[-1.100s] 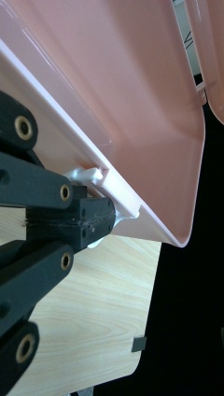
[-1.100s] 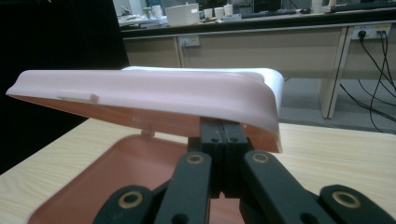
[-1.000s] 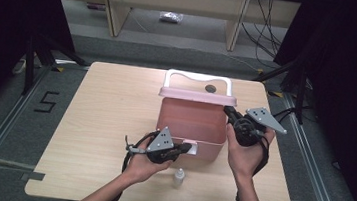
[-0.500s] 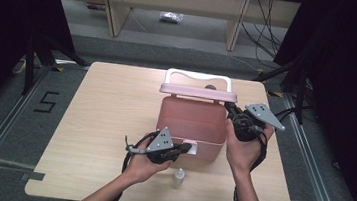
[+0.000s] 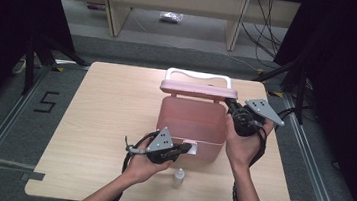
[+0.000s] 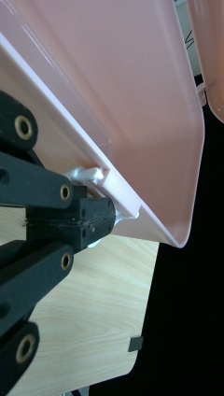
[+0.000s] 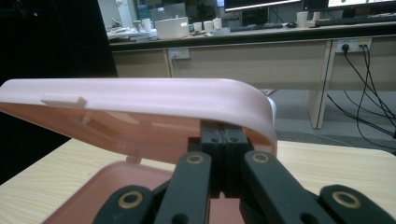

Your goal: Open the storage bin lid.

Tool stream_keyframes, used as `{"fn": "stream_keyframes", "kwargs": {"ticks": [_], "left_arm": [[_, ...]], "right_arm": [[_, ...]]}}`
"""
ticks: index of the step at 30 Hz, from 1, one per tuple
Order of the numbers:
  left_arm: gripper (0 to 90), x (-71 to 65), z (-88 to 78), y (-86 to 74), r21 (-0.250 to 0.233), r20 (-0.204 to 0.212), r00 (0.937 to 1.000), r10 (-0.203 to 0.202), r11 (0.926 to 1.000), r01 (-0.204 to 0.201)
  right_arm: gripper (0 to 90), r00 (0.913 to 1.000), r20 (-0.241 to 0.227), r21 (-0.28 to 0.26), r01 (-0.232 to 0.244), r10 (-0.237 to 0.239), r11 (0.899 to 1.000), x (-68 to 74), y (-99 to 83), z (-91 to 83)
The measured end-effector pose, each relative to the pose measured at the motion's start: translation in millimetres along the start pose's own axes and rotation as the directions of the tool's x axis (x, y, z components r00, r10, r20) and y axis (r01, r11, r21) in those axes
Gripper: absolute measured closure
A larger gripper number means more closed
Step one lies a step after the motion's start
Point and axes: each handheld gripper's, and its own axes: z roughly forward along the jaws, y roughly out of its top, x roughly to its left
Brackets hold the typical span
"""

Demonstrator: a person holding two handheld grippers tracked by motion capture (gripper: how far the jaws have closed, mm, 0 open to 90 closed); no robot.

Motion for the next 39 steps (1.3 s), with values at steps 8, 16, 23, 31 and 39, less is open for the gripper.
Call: {"fn": "stream_keyframes", "kwargs": {"ticks": [8,16,23,31,39], "left_arm": [[89.0,-0.2,0.0,0.0,0.000,-0.002,1.0000,-0.002,1.0000,0.002],[89.0,0.4,0.1,0.4,0.002,0.002,1.0000,0.004,1.0000,-0.004],[89.0,0.1,0.2,0.5,0.002,0.000,1.0000,-0.003,1.0000,0.003],[89.0,-0.1,0.0,0.4,0.003,-0.002,1.0000,-0.002,1.0000,0.002],[89.0,0.0,0.2,0.5,0.003,0.000,1.0000,-0.003,1.0000,0.003]], "right_arm": [[90.0,0.9999,0.011,-0.006,-0.001,0.001,1.000,-0.3,2.5,4.1],[90.0,0.9996,0.024,-0.019,0.015,-0.014,1.000,-0.4,3.8,6.9],[90.0,0.9997,0.026,-0.021,0.005,-0.005,1.000,-0.8,4.6,9.3],[90.0,0.9997,0.025,-0.020,0.005,-0.004,1.000,-1.1,6.0,10.5],[90.0,0.9995,0.029,-0.020,0.007,-0.006,1.000,-1.4,7.9,13.0]]}}
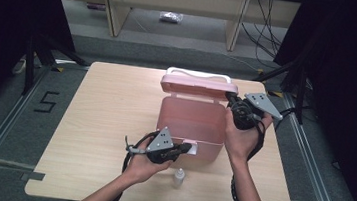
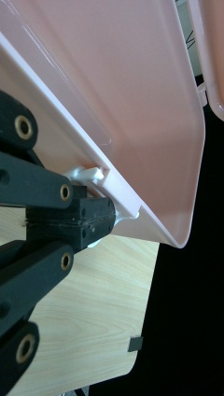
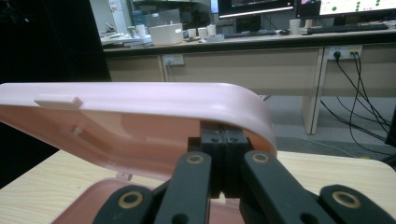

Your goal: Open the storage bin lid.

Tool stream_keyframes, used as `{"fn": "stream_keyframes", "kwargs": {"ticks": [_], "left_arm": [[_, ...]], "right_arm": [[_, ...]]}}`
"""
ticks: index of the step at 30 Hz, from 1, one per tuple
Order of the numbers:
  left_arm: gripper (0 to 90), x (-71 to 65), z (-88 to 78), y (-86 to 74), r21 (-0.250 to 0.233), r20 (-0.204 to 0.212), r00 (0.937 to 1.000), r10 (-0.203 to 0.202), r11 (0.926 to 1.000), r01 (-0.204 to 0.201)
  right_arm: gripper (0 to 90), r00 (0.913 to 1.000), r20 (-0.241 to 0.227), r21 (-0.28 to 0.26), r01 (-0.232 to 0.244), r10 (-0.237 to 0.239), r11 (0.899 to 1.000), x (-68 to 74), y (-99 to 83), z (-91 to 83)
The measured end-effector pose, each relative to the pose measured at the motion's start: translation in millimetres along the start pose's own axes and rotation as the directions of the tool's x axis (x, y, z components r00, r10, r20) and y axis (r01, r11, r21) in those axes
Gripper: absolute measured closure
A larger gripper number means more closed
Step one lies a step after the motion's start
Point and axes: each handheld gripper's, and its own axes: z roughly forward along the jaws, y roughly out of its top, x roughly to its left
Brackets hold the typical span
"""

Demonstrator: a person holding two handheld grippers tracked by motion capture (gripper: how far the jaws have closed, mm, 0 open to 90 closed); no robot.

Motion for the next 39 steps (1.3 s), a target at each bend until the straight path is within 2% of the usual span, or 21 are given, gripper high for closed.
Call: {"fn": "stream_keyframes", "kwargs": {"ticks": [13,31,38,39], "left_arm": [[89.0,0.1,0.1,0.1,-0.001,0.001,1.0000,0.002,1.0000,-0.002],[89.0,-0.3,-0.2,-0.2,0.001,-0.003,1.0000,0.001,1.0000,-0.001],[89.0,-0.8,-0.2,-0.6,-0.002,-0.005,1.0000,0.002,1.0000,-0.002],[89.0,-0.9,-0.2,-0.7,-0.003,-0.005,1.0000,0.002,1.0000,-0.002]], "right_arm": [[90.0,0.9999,-0.012,-0.012,-0.008,0.008,1.000,1.4,3.3,3.6],[90.0,1.0000,0.006,-0.009,0.005,-0.005,1.000,1.8,7.5,9.7],[90.0,0.9998,0.013,-0.012,-0.015,0.015,1.000,3.4,8.4,11.1],[90.0,0.9999,0.013,-0.015,0.001,-0.001,1.000,2.5,8.7,12.1]]}}
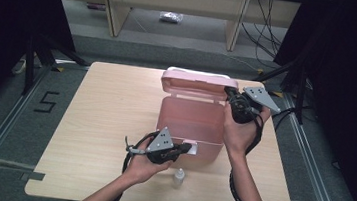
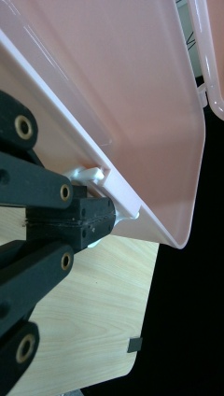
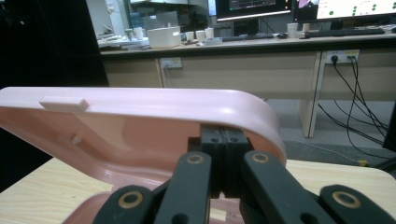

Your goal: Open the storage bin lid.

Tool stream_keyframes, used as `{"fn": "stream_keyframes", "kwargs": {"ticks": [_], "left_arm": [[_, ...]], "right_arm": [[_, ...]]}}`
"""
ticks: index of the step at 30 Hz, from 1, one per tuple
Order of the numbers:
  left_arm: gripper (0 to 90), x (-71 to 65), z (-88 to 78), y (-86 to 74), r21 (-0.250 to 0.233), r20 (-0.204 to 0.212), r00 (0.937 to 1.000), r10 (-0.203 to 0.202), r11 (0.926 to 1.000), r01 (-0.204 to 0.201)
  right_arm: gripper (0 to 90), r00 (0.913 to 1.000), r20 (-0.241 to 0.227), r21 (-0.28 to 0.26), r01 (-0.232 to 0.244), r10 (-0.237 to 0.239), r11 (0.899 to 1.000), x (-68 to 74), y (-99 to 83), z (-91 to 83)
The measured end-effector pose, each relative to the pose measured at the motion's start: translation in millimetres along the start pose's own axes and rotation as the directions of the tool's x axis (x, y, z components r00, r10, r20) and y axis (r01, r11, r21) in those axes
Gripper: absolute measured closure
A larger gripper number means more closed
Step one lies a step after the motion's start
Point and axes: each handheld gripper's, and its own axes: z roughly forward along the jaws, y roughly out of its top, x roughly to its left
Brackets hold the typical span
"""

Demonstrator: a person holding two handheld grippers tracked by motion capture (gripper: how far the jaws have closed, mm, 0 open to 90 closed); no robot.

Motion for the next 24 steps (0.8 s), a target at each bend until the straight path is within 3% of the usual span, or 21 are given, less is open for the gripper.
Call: {"fn": "stream_keyframes", "kwargs": {"ticks": [16,17,24], "left_arm": [[88.9,0.3,-0.1,0.9,0.007,0.001,1.0000,-0.002,1.0000,0.002],[88.9,0.2,0.0,0.9,0.007,0.001,1.0000,-0.003,1.0000,0.003],[88.9,0.2,-0.1,0.9,0.007,0.001,1.0000,-0.004,1.0000,0.004]], "right_arm": [[90.0,0.9999,0.004,0.007,-0.011,0.011,1.000,-0.6,3.2,5.6],[90.0,1.0000,0.006,0.004,0.006,-0.006,1.000,-1.7,3.5,6.5],[90.0,0.9999,0.001,-0.004,-0.013,0.013,1.000,0.8,5.1,10.5]]}}
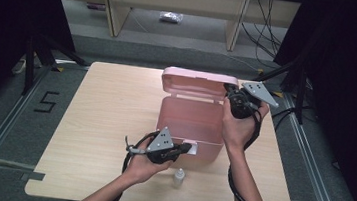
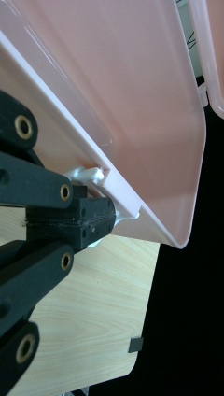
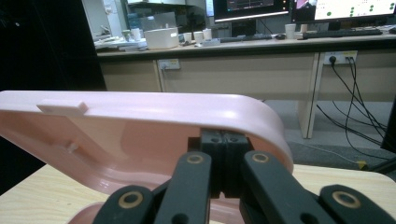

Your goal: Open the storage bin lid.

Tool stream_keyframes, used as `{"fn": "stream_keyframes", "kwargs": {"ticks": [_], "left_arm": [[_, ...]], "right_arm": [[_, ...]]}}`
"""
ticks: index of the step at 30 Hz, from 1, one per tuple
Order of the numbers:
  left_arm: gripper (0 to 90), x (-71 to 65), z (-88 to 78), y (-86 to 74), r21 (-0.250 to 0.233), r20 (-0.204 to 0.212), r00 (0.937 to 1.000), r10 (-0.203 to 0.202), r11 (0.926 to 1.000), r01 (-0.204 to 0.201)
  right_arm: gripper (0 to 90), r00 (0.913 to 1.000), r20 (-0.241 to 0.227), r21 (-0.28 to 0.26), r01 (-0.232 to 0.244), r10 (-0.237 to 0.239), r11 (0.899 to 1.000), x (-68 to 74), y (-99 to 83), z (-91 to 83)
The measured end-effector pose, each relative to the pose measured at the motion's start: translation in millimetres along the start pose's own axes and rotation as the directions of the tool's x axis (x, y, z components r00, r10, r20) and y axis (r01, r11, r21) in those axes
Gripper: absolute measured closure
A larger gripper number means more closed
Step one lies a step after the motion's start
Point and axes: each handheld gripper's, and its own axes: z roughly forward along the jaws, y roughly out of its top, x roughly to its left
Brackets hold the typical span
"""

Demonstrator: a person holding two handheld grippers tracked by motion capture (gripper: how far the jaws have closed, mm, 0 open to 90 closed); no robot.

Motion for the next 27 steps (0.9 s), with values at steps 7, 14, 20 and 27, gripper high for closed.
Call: {"fn": "stream_keyframes", "kwargs": {"ticks": [7,14,20,27], "left_arm": [[88.9,0.0,0.1,0.1,0.000,0.000,1.0000,-0.001,1.0000,0.001],[89.0,-0.1,0.1,0.1,0.000,0.000,1.0000,-0.003,1.0000,0.003],[88.9,-0.2,0.0,0.0,0.000,0.000,1.0000,-0.001,1.0000,0.001],[89.0,-0.2,0.0,0.1,0.001,-0.001,1.0000,0.000,1.0000,0.000]], "right_arm": [[90.0,0.9999,0.013,0.000,0.003,-0.003,1.000,-0.9,1.8,2.9],[90.0,0.9998,0.016,-0.002,0.009,-0.009,1.000,-1.4,3.5,6.0],[90.0,0.9998,0.019,0.002,0.011,-0.011,1.000,-1.5,5.0,8.4],[90.0,0.9995,0.026,0.005,0.019,-0.020,1.000,-3.2,6.9,11.2]]}}
